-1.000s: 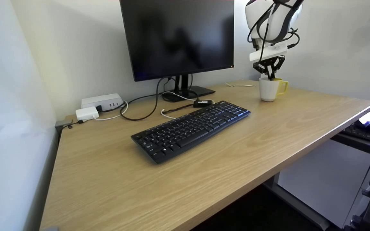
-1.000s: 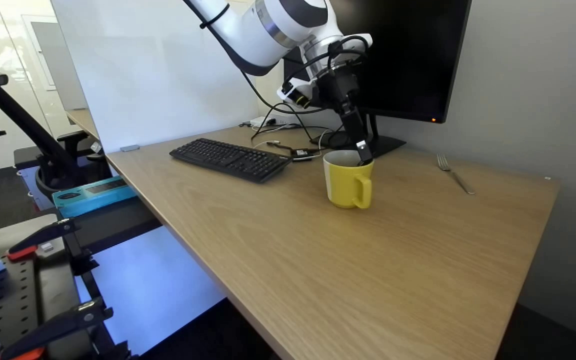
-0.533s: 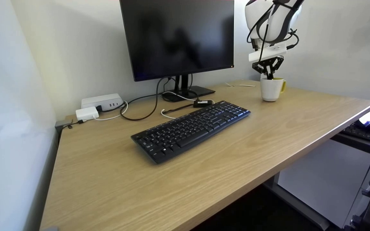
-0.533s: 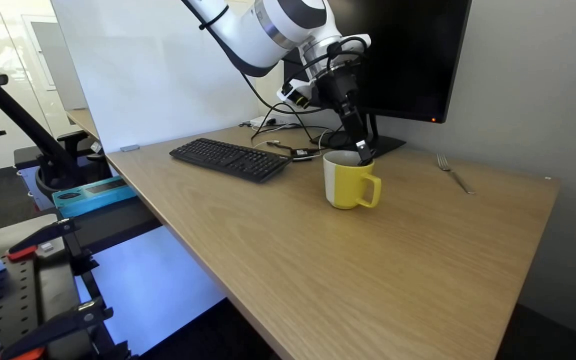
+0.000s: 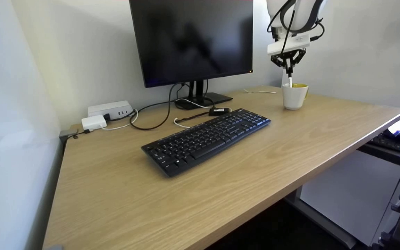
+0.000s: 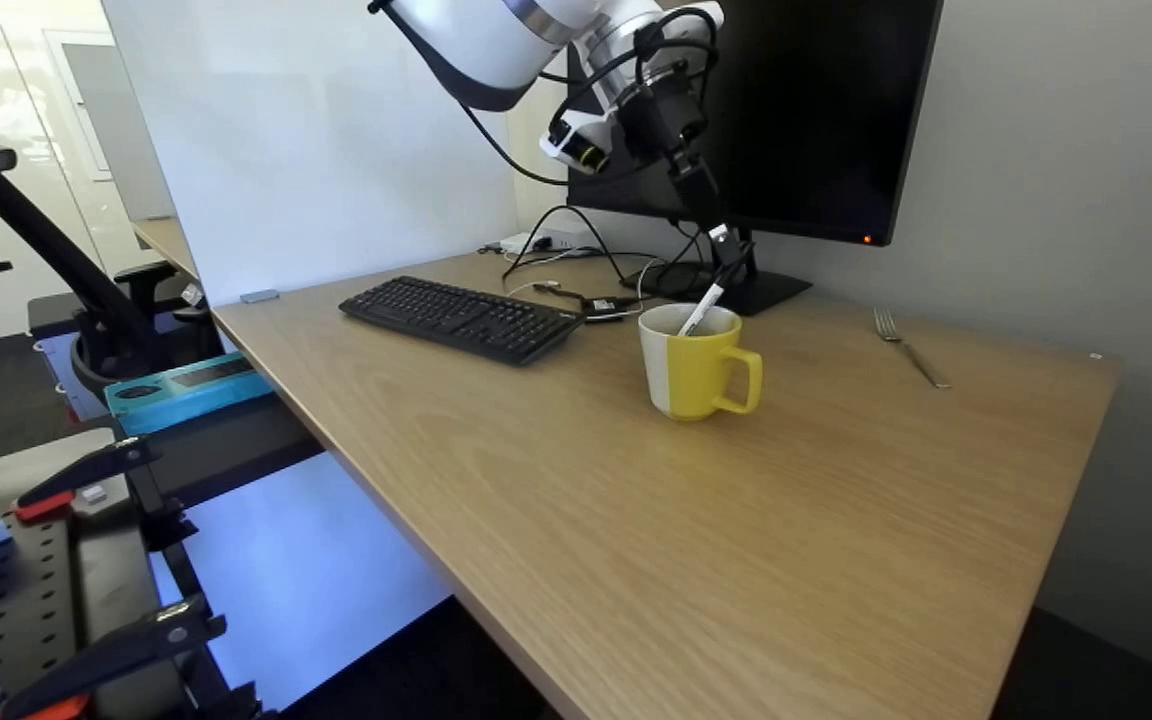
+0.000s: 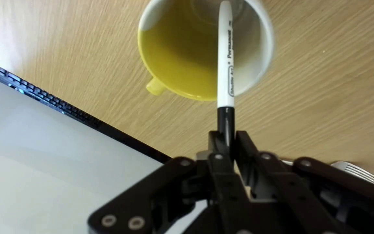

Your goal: Remove the marker out of the cup and put it on the table

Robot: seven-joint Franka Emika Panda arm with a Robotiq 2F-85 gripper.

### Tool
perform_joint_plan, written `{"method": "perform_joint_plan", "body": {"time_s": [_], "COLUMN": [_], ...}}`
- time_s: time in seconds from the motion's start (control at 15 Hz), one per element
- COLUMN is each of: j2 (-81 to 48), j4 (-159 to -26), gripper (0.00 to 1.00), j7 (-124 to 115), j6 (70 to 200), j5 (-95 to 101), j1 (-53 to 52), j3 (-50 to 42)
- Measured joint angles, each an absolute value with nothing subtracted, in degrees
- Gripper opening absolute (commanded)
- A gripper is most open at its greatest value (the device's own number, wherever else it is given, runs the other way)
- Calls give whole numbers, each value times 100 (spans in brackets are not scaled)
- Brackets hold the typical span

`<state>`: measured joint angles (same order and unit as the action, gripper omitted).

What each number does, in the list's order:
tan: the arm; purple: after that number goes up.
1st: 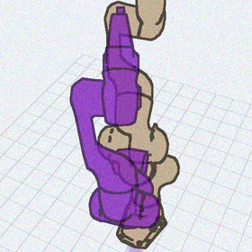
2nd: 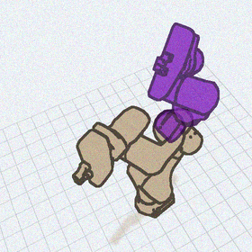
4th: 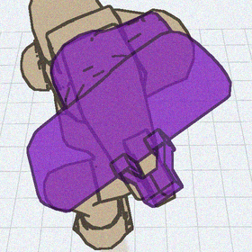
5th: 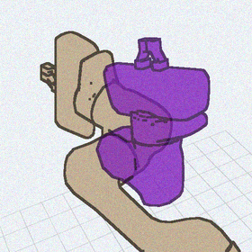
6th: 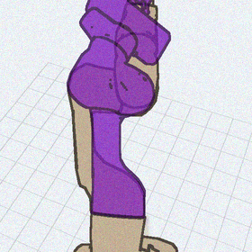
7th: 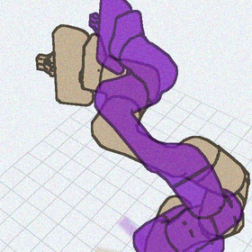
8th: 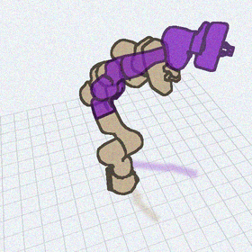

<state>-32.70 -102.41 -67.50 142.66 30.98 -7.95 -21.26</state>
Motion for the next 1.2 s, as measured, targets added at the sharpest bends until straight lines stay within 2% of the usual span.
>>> {"method": "perform_joint_plan", "body": {"time_s": [0.8,1.2], "j2": [-1396,-427], "j4": [-11471,-12304], "gripper": [4,4], "j7": [-7121,-5008], "j6": [14053,13994], "j5": [4112,2618], "j1": [-858,-479], "j3": [-1824,-1096]}}
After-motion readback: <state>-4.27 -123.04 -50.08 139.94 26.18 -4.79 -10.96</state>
